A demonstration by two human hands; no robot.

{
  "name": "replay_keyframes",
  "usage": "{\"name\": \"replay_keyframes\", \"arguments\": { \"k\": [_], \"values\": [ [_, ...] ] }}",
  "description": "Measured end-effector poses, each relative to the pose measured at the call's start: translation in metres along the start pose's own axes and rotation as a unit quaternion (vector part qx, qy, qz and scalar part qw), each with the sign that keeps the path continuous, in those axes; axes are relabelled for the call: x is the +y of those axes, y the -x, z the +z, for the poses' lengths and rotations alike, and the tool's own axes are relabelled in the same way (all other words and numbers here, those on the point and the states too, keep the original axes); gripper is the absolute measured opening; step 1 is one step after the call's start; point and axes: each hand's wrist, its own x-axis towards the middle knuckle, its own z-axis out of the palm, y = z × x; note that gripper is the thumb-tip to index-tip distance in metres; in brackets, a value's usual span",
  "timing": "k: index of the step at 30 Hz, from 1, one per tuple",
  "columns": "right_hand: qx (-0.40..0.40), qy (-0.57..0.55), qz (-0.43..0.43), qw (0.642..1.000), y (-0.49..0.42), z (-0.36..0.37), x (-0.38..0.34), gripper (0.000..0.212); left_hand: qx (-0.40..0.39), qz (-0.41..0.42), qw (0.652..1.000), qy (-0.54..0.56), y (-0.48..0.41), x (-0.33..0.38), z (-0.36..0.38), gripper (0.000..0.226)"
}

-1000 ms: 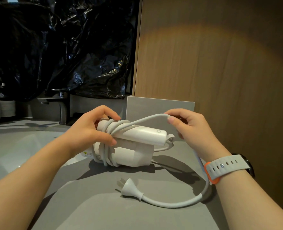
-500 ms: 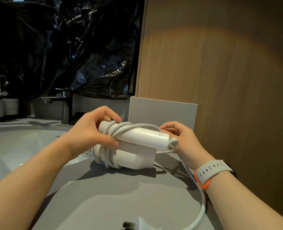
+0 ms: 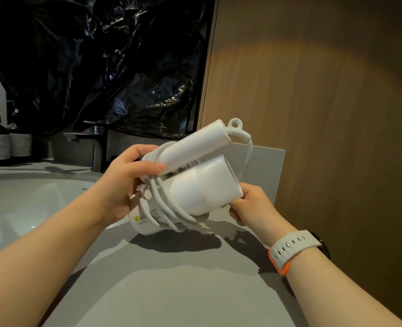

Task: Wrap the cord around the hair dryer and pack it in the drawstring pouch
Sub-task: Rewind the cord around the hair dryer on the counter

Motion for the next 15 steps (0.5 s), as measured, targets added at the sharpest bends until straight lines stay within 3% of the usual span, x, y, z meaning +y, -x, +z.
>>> {"name": "replay_keyframes", "arguments": {
  "k": [5,15],
  "values": [
    [-0.044,0.035,-0.008,0.998,0.0,0.008,0.002,0.019,0.044,-0.055,0.994,0.087,-0.003,-0.001,0.0,0.036],
    [-0.029,0.1,-0.025,0.994,-0.004,0.012,0.001,0.016,0.147,-0.103,0.981,0.079,-0.004,-0.002,0.004,0.011]
  ]
}}
